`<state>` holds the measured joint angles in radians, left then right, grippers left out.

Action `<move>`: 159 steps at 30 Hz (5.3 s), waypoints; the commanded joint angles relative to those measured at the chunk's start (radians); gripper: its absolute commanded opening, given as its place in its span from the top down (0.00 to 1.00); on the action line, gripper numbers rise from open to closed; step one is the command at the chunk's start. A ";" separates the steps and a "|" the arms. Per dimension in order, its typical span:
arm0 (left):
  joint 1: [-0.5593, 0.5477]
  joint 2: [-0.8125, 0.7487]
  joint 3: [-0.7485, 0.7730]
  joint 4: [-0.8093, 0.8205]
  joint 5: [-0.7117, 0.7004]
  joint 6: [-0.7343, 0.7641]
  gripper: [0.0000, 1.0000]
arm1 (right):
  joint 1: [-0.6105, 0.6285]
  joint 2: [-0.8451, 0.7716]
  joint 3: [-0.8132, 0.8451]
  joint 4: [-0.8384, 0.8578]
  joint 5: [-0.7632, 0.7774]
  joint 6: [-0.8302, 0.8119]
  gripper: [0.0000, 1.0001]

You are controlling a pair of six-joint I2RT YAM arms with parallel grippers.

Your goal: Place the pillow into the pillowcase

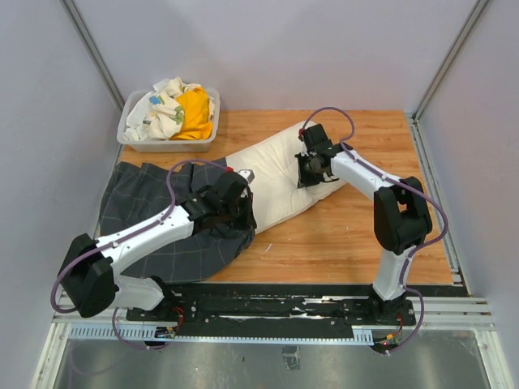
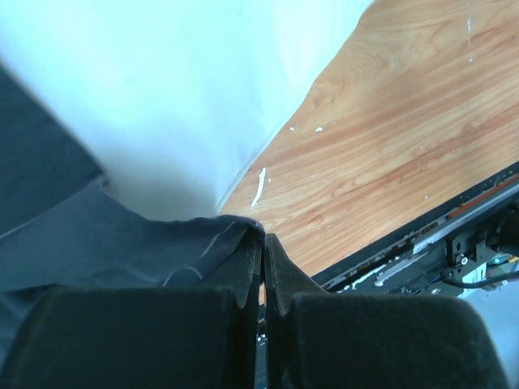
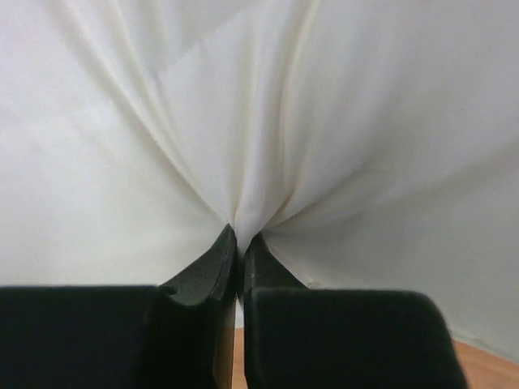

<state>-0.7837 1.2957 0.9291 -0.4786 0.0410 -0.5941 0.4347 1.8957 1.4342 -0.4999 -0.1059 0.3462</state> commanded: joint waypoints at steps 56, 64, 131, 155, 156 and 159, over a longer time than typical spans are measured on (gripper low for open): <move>-0.012 0.186 0.098 0.202 0.303 -0.009 1.00 | 0.186 -0.177 -0.145 0.069 -0.183 0.296 0.99; -0.038 0.250 0.249 0.166 0.292 0.020 1.00 | 0.186 -0.177 -0.070 0.038 -0.175 0.285 0.99; 0.302 0.652 0.862 -0.247 -0.088 0.131 1.00 | 0.227 -0.309 -0.289 0.065 -0.091 0.204 0.99; 0.228 0.765 0.926 -0.224 -0.125 0.146 1.00 | 0.092 -0.290 -0.079 -0.042 0.078 0.159 0.43; 0.234 0.768 0.934 -0.224 -0.125 0.150 1.00 | 0.083 -0.257 -0.032 -0.054 0.082 0.159 0.43; 0.251 0.788 0.971 -0.233 -0.122 0.162 1.00 | 0.070 -0.153 0.102 -0.090 0.092 0.154 0.41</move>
<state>-0.5484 2.0590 1.8343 -0.6918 -0.0952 -0.4587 0.5240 1.6348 1.3998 -0.5476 -0.0616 0.5186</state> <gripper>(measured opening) 0.010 0.581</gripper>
